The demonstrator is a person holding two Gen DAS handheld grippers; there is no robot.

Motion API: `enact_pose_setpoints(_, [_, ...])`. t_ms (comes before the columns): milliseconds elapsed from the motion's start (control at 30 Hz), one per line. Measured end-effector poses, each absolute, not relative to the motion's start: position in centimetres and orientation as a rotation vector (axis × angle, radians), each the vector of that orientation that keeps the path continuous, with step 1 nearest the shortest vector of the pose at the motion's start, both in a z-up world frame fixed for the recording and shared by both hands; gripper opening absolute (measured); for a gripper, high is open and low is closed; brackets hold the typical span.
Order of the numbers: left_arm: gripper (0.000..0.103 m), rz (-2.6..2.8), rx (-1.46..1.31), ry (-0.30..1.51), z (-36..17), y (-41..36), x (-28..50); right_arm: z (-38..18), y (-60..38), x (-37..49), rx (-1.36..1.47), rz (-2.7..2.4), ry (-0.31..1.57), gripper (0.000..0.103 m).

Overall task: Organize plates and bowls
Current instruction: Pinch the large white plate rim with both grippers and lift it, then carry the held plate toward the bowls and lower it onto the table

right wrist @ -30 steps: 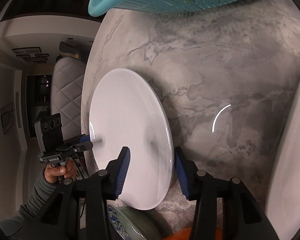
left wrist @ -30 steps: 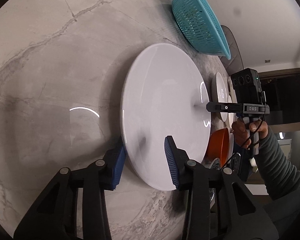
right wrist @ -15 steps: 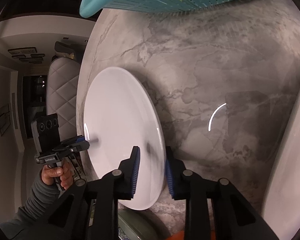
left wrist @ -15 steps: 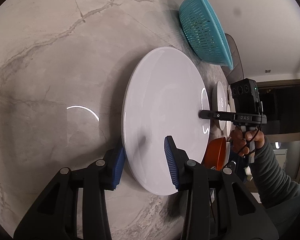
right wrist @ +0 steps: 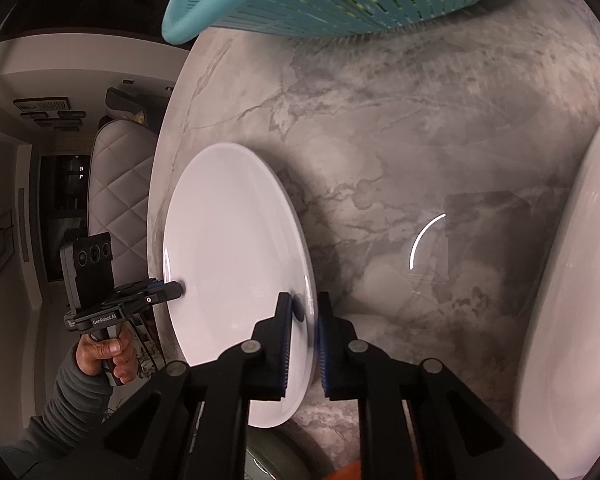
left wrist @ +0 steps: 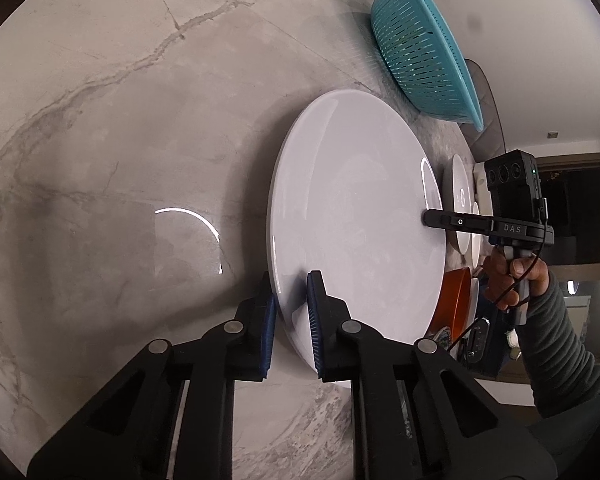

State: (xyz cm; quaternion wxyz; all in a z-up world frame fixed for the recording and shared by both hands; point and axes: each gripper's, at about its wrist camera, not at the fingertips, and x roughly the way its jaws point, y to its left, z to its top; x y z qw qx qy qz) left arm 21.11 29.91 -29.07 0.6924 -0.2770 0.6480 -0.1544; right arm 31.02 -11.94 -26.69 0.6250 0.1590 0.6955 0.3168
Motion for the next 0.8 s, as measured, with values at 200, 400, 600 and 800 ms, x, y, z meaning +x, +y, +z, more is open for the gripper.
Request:
enact_pose_setpoints(200, [0.013,-0.301,-0.597,1.436,-28.3,29.8,21.3,-26.4,-11.3,31.0,0.353,0.723,1.577,0.014])
enact_pose_setpoints(400, [0.013,-0.299,-0.603,1.428,-27.9,29.6,21.3,-26.1,-10.5,30.9,0.343,0.731,1.559,0.014])
enact_pose_setpoints(600, [0.013,-0.301,-0.599,1.398,-26.6,29.9,21.6,-25.3,-10.4,30.9,0.346,0.741,1.542,0.014])
enact_pose_setpoints(800, [0.013,-0.299,-0.577,1.356,-22.7,29.8,20.5,-22.6,-10.1,30.3,0.343,0.762,1.498,0.014])
